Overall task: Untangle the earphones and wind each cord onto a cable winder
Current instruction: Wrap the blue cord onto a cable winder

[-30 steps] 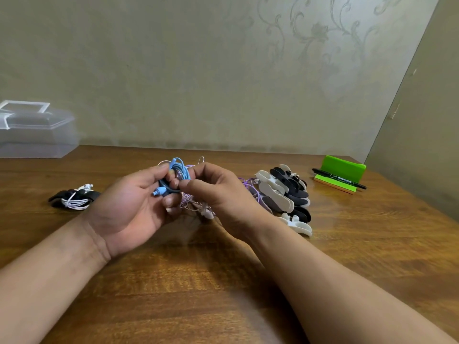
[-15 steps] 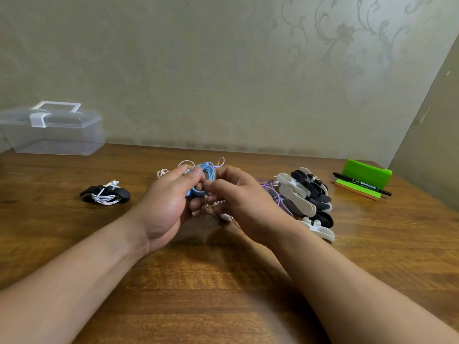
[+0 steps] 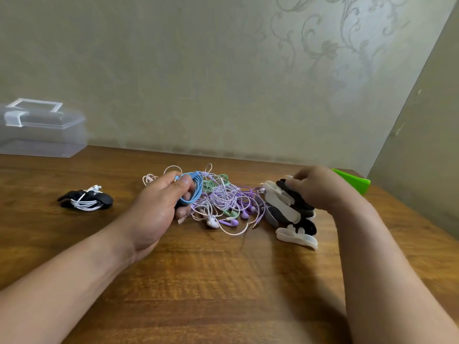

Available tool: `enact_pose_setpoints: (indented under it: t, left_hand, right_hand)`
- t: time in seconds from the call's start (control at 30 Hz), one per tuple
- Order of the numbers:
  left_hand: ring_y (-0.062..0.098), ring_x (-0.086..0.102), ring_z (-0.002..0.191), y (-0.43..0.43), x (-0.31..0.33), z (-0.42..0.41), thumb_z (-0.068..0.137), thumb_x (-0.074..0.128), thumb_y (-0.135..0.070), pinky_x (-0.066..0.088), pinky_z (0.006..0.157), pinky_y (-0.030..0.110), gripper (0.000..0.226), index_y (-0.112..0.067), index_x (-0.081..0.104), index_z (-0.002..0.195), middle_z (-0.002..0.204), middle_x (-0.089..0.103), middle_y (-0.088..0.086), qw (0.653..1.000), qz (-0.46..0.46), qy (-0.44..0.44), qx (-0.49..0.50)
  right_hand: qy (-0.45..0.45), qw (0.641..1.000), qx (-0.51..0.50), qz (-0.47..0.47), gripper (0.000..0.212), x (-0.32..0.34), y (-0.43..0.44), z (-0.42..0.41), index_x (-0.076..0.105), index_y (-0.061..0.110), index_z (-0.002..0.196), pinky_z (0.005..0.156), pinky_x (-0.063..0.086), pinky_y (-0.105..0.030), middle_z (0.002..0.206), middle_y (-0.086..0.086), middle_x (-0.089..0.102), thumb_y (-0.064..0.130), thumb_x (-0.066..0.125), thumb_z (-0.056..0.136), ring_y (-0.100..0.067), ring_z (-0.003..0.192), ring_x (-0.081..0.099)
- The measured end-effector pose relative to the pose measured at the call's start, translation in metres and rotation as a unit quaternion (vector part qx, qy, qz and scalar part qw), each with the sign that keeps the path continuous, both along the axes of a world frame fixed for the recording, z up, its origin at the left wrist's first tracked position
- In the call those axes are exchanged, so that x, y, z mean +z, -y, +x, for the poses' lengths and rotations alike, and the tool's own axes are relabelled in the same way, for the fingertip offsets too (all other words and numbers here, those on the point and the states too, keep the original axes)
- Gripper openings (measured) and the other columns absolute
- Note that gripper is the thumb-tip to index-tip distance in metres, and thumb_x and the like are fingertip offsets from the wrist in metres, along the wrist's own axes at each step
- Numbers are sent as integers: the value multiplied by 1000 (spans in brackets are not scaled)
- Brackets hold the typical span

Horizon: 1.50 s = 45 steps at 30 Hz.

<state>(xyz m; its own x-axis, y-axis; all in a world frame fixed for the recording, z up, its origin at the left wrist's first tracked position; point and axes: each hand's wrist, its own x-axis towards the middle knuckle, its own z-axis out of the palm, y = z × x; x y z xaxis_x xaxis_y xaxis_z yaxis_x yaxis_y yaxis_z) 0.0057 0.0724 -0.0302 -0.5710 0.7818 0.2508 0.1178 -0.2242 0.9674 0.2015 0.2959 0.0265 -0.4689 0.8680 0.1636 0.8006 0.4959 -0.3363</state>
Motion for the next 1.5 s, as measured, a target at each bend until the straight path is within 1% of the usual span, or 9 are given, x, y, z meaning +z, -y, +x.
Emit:
enact_pose_setpoints:
  t: [0.27,0.43,0.53,0.67,0.83,0.97,1.1,1.33,1.5]
  left_hand:
    - [15,38,59,1,-1,-1,111,44,-24,34,58,31,25,-9,50,92,80,46,1,1000,-14,12,4]
    - [14,39,60,2,1,0,111,43,-24,34,58,31,24,-8,51,94,82,46,2,1000,-16,17,0]
    - [14,39,59,3,2,-1,111,44,-23,34,58,32,24,-9,51,93,80,47,1,1000,-11,27,0]
    - [15,39,57,3,5,0,110,46,-21,34,56,30,24,-11,51,89,78,48,1,998,7,57,-3]
    - [15,38,56,6,6,1,110,46,-22,34,56,29,24,-12,50,89,75,50,-1,998,-1,66,-4]
    - [14,40,57,4,7,1,110,46,-24,34,56,28,24,-14,52,89,77,50,-1,997,7,74,4]
    - [14,41,63,3,6,-1,110,47,-26,34,60,30,26,-17,58,88,75,53,-4,996,23,78,23]
    - [8,47,62,5,7,1,111,45,-27,40,60,23,23,-18,58,94,74,56,-9,997,48,60,11]
    - [11,45,65,5,6,3,112,42,-29,38,64,31,26,-26,61,94,74,56,-8,998,56,16,2]
  right_hand:
    - [-42,996,60,-52,20,2,5,0,77,31,103,88,58,-39,98,3,73,48,75,92,-21,93,69]
    - [-30,997,67,9,5,2,4,-3,76,24,92,81,60,-43,92,0,75,29,74,92,-20,83,67]
    - [-113,989,94,35,6,9,12,-7,70,21,98,77,60,-44,91,-1,74,27,68,98,-24,78,69]
    - [-301,932,199,-35,18,17,41,-19,65,18,97,57,50,-41,74,-3,64,32,59,106,-21,54,59]
    - [-241,917,278,-153,34,-1,83,-48,72,11,104,58,36,-31,73,-1,53,24,41,108,-14,62,46]
    - [-274,841,349,-309,24,-14,103,-63,71,2,110,69,47,-27,88,-15,71,21,58,106,-18,74,60]
    - [-361,746,333,-450,23,-17,115,-72,69,5,91,52,44,-17,67,-2,67,12,53,107,-7,54,55]
    - [-402,678,309,-532,41,-16,120,-75,75,11,73,38,26,-14,61,1,61,13,51,106,-5,48,38]
    - [-418,675,260,-549,16,-16,115,-76,59,-1,98,36,28,-15,71,-7,52,13,55,105,-6,48,38]
